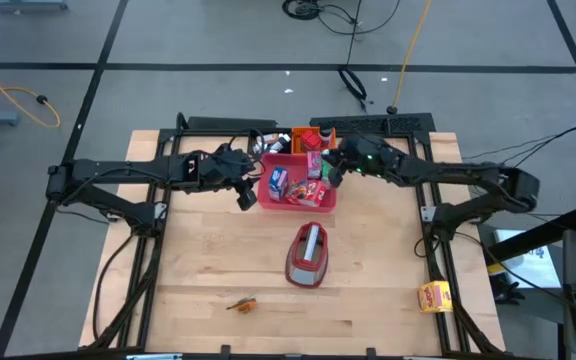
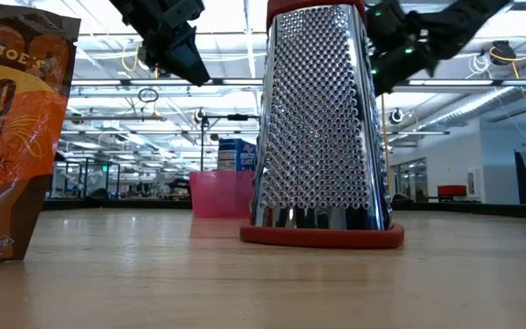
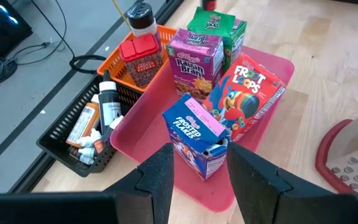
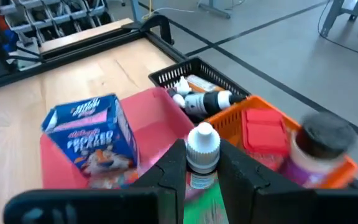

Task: Pick & Place Kitchen Items
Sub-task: Put the small red food coloring bottle into black basket

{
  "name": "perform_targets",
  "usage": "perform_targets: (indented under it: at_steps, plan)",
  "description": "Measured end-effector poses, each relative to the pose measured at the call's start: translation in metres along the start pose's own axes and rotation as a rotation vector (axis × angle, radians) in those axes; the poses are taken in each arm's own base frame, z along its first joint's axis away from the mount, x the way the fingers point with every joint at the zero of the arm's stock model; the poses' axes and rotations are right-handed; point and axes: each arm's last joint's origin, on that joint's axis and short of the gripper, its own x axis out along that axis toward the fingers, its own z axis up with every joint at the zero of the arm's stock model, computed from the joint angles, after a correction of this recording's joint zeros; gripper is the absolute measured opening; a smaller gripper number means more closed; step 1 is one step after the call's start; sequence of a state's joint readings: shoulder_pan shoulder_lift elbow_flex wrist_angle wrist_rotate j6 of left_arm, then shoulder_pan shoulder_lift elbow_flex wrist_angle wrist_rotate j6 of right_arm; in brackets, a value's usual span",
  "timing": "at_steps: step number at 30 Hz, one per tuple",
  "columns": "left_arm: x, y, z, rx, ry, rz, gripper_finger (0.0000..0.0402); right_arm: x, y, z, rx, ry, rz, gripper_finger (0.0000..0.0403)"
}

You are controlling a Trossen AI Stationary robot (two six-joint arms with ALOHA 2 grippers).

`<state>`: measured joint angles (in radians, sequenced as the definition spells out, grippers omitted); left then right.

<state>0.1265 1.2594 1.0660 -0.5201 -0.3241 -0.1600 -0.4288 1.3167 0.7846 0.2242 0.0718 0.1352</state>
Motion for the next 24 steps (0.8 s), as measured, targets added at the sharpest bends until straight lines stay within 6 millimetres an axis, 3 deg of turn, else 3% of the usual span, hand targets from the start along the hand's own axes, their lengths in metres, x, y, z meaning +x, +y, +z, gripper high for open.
perform_targets:
  at_steps: [13, 24]
  plan:
    - [0.004, -0.001, -0.001, 0.005, 0.015, 0.002, 0.015, 0.085, -0.008, 0.053, -0.025, -0.02, 0.072, 0.0058]
    - [0.016, -0.005, -0.005, 0.036, 0.06, 0.009, 0.015, 0.148, -0.012, 0.056, -0.013, 0.025, 0.104, 0.0058]
